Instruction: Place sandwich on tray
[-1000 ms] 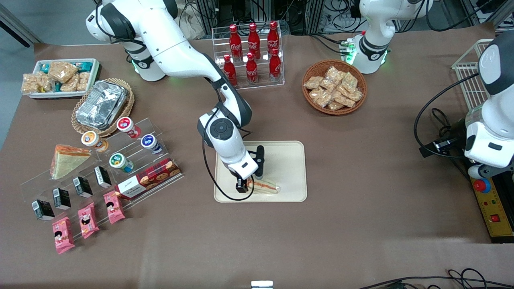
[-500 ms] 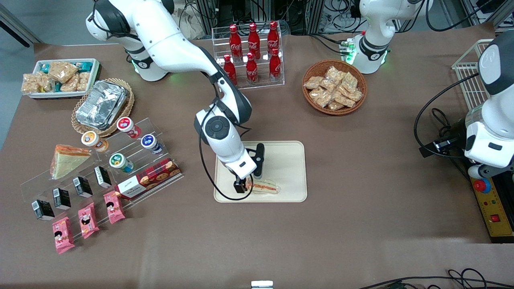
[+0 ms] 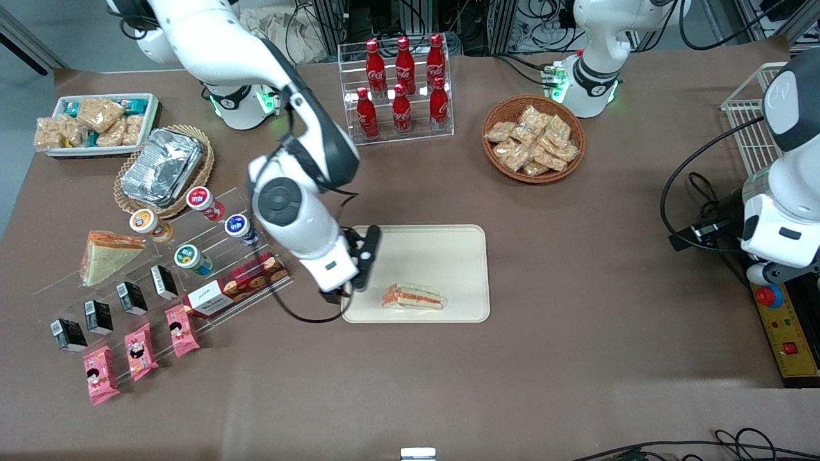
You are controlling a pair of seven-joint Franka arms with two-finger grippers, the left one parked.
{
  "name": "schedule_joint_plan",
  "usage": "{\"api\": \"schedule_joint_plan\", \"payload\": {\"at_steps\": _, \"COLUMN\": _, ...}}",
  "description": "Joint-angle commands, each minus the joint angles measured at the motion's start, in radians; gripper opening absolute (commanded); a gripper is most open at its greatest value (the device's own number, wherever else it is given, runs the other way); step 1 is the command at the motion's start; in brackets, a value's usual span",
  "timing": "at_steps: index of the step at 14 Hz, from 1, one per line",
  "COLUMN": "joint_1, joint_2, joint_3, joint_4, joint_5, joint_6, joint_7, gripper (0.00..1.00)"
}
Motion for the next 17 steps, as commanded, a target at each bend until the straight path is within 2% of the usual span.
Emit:
{"api": "schedule_joint_plan", "payload": {"at_steps": 1, "joint_1": -0.002, "joint_2": -0.064, "joint_3": -0.077, "joint_4": -0.019, "joint_5": -0.001, "joint_6": -0.100, "joint_7": 0.155, "gripper": 0.99}}
{"api": "schedule_joint_plan", "payload": {"at_steps": 2, "joint_1": 0.000, "joint_2": -0.080, "joint_3": -0.110, "joint_4": -0.019, "joint_5": -0.004, "joint_6": -0.135, "joint_7": 0.241, "gripper": 0.99}}
{"api": "schedule_joint_plan", "payload": {"at_steps": 4, "joint_1": -0.004, "joint_2": -0.106, "joint_3": -0.167, "joint_4": -0.021, "joint_5": -0.085, "joint_6": -0.182, "joint_7": 0.395, "gripper": 0.99}}
{"api": "schedule_joint_plan", "payload": {"at_steps": 5, "joint_1": -0.010, "joint_2": -0.123, "joint_3": -0.193, "joint_4": -0.023, "joint_5": -0.104, "joint_6": -0.183, "joint_7": 0.438, "gripper": 0.99}}
{"api": "schedule_joint_plan", "payload": {"at_steps": 9, "joint_1": -0.046, "joint_2": -0.196, "joint_3": -0.328, "joint_4": -0.041, "joint_5": -0.105, "joint_6": -0.189, "joint_7": 0.478, "gripper": 0.99}}
{"api": "schedule_joint_plan", "payload": {"at_steps": 12, "joint_1": -0.154, "joint_2": -0.311, "joint_3": -0.327, "joint_4": -0.110, "joint_5": -0.105, "joint_6": -0.180, "joint_7": 0.478, "gripper": 0.99}}
{"api": "schedule_joint_plan", "payload": {"at_steps": 15, "joint_1": -0.256, "joint_2": -0.412, "joint_3": -0.316, "joint_4": -0.159, "joint_5": -0.105, "joint_6": -0.238, "joint_7": 0.481, "gripper": 0.99}}
{"api": "schedule_joint_plan", "payload": {"at_steps": 17, "joint_1": -0.341, "joint_2": -0.460, "joint_3": -0.263, "joint_4": -0.168, "joint_5": -0.108, "joint_6": -0.273, "joint_7": 0.506, "gripper": 0.99}}
